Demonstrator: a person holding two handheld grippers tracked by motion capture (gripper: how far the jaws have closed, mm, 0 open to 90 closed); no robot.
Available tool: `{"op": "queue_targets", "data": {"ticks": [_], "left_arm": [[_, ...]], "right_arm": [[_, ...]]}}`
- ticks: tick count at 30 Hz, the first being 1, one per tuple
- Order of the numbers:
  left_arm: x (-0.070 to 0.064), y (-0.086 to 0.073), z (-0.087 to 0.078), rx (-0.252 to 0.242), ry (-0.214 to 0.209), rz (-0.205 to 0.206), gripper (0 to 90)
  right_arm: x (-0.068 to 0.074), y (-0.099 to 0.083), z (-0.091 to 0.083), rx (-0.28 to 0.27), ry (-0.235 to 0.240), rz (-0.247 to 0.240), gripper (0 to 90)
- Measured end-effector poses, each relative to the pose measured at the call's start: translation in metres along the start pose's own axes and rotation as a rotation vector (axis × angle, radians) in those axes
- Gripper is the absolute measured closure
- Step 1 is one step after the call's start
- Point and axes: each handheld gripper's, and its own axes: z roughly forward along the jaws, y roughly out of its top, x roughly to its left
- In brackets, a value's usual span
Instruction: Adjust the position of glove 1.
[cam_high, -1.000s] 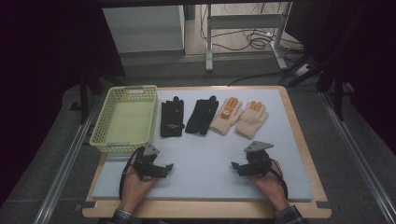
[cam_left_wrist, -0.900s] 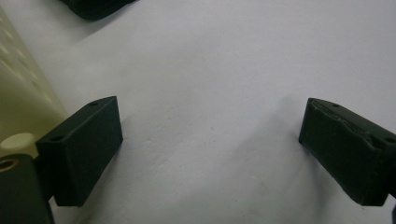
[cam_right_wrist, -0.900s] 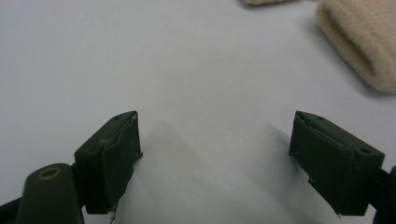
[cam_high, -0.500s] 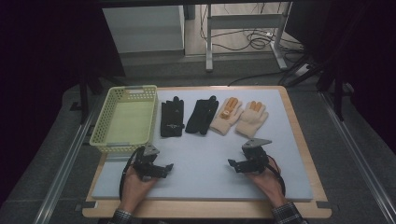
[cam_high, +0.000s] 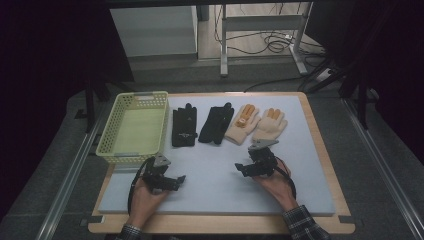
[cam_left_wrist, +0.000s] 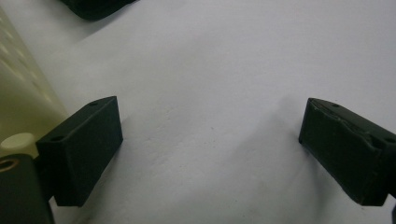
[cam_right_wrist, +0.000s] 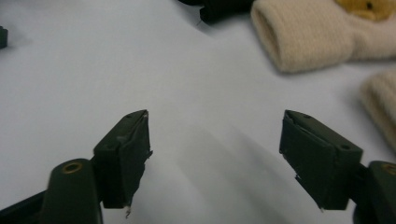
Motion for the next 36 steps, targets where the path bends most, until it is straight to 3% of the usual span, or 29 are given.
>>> {"op": "queue_targets", "data": {"ticks": [5, 18, 36], "left_arm": [[0.0, 0.0, 0.0, 0.0, 0.0, -0.001, 6.3], [0.0, 0.0, 0.0, 0.002, 0.0, 0.001, 6.3], [0.0, 0.0, 0.0, 0.001, -0.001, 0.0, 6.3]], "right_arm": [[-0.003, 0.013, 0.009, -0.005, 0.017, -0.001, 26.0], [-0.011, 0.047, 0.036, -0.003, -0.005, -0.019, 27.3], [-0.034, 0.09, 0.07, -0.003, -0.034, -0.007, 47.6]]}}
